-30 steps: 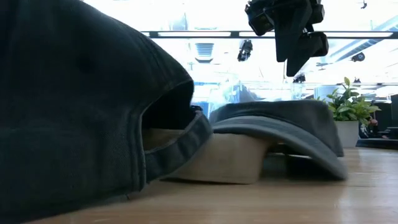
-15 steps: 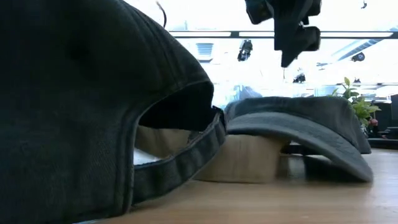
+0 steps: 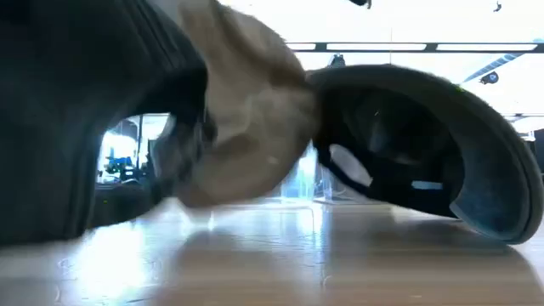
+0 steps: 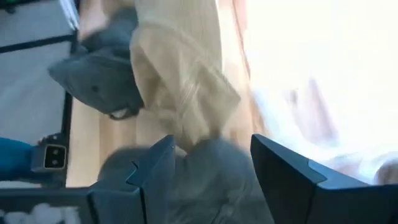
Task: Pick & Place hat
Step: Put the right brown cap into the right transparent bin
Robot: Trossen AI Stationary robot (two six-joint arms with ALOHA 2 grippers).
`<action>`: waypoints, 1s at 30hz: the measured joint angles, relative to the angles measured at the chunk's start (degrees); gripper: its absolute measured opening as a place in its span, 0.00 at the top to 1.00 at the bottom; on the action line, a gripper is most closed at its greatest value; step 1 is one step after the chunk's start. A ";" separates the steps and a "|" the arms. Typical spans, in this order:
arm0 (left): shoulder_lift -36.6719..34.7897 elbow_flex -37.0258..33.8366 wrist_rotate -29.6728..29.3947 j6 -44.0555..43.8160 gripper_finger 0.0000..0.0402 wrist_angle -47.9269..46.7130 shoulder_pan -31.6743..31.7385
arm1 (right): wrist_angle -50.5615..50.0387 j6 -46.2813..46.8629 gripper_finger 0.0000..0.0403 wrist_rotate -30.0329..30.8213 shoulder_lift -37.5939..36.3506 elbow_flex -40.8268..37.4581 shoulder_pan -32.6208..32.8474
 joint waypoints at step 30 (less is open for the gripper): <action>22.05 29.26 -36.08 50.88 0.97 -16.92 2.50 | -10.96 -7.77 0.49 -2.85 0.11 14.35 -3.05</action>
